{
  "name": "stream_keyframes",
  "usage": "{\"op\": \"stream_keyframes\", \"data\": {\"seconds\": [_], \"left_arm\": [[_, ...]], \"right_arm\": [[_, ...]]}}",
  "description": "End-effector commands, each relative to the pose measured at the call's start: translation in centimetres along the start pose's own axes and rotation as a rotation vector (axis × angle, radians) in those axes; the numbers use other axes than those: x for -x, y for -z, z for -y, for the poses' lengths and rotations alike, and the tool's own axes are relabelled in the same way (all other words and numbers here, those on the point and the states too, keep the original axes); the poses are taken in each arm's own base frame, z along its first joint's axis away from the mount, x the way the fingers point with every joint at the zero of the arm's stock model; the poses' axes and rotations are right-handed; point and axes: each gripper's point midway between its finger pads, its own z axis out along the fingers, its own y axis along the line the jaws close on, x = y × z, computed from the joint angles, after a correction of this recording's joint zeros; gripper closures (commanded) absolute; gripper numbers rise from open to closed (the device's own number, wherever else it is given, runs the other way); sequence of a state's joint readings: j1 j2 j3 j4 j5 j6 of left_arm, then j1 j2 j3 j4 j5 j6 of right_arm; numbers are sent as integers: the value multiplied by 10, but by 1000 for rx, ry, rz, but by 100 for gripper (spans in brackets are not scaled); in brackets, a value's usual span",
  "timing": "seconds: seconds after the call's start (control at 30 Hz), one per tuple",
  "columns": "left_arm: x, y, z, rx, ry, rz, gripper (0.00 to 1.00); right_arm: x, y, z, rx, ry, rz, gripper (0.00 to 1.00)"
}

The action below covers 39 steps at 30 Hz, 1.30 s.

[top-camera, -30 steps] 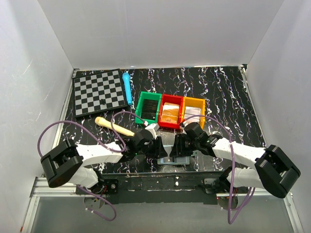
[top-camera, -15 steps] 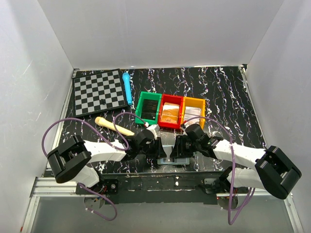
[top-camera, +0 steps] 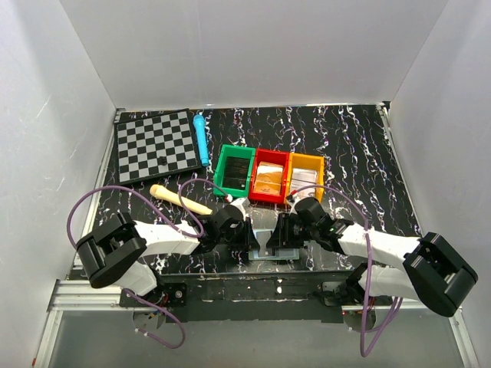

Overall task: Take the credit cards out of the card holder
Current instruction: Remove the credit card from the card holder.

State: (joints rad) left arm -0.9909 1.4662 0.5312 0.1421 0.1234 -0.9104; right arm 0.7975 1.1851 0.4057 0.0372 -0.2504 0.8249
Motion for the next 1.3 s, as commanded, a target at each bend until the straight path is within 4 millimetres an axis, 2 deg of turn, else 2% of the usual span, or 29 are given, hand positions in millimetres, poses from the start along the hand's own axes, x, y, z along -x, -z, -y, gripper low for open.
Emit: {"op": "stream_keyframes", "data": {"seconds": [0.0,0.33,0.73,1.07,1.27], "left_arm": [[-5,-2,-18,61,16,-3,87],[-14,-5,-29,91,40,-26,92],[-18,-8,-36,106,50,-41,95],[-20,-9,-39,108,57,-49,96],[-21,-10,-42,101,70,-55,96]], "right_arm": [[5,0,-5,50,-18,37,53],[0,-1,-7,107,-44,46,55],[6,8,-13,131,-30,90,57],[6,9,-12,139,-33,89,61],[9,13,-21,179,-23,109,61]]}}
